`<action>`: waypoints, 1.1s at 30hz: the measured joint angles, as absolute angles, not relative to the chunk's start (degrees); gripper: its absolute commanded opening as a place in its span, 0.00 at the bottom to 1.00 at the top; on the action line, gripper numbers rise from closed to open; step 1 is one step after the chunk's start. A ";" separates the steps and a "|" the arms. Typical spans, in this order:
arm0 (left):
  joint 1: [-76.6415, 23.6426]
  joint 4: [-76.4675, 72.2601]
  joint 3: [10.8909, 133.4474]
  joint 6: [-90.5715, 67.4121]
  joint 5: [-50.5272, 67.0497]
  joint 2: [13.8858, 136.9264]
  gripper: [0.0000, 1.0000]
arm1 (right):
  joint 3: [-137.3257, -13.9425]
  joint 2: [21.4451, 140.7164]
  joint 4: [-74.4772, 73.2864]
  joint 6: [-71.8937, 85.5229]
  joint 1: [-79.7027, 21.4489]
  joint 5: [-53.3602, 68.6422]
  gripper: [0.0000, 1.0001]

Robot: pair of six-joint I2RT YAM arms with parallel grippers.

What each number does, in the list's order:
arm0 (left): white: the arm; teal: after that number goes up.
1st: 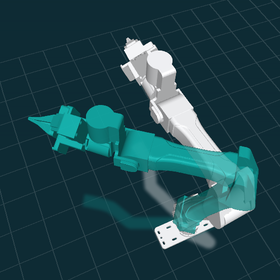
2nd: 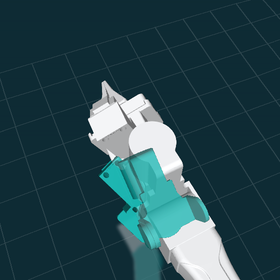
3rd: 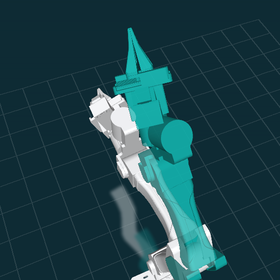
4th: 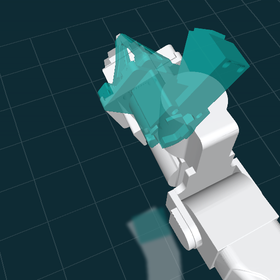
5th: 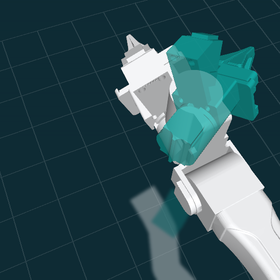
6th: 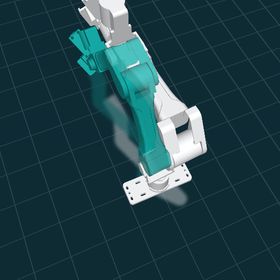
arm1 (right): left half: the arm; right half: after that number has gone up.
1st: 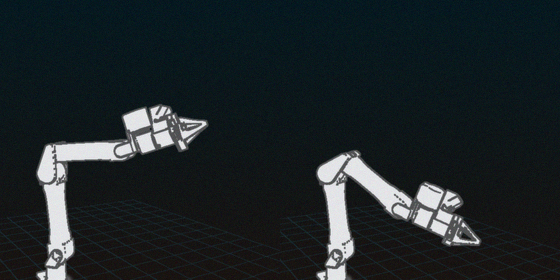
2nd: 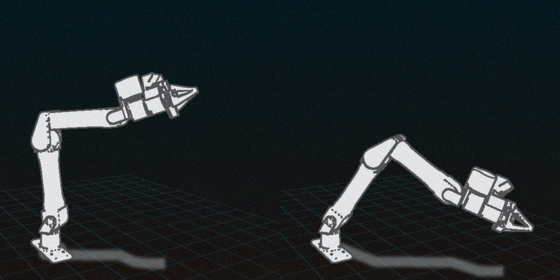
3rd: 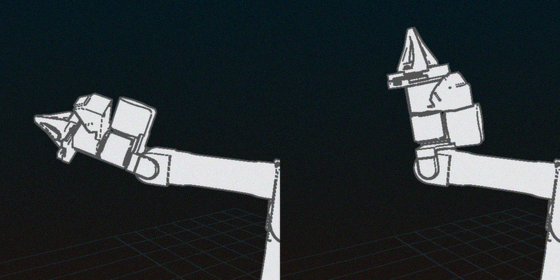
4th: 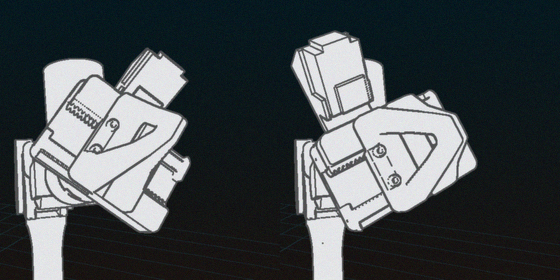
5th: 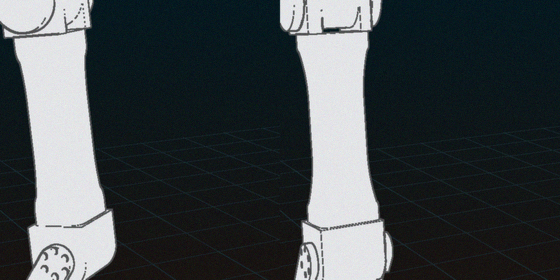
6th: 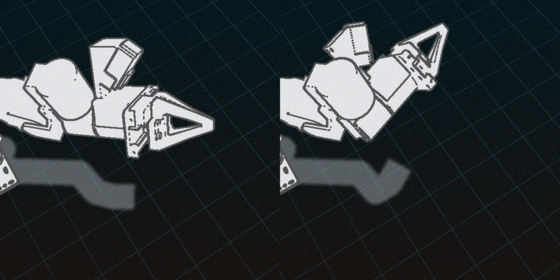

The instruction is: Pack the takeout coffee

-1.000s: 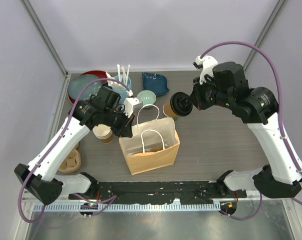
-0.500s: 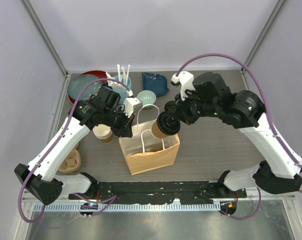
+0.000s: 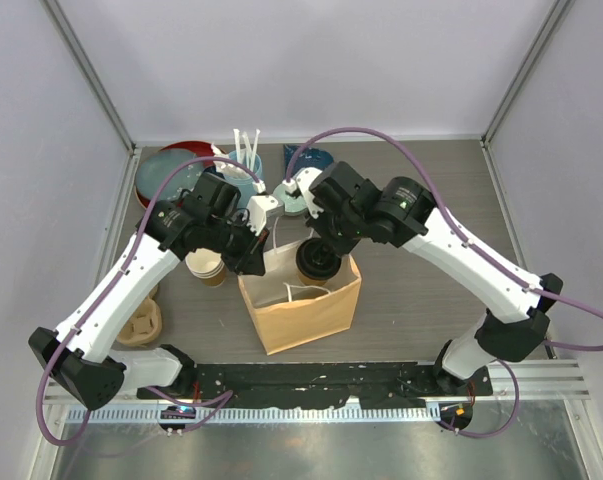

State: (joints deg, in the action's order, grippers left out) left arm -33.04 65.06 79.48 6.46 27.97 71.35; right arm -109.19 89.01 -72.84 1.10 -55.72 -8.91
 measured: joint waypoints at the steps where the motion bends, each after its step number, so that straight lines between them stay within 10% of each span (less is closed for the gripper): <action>1: -33.04 65.08 79.48 6.44 28.01 71.35 0.00 | -108.31 89.01 -72.75 0.73 -56.18 -9.13 0.01; 33: -33.04 64.77 79.48 5.02 27.07 71.13 0.00 | -86.87 87.85 -61.47 -12.34 -60.34 -3.09 0.01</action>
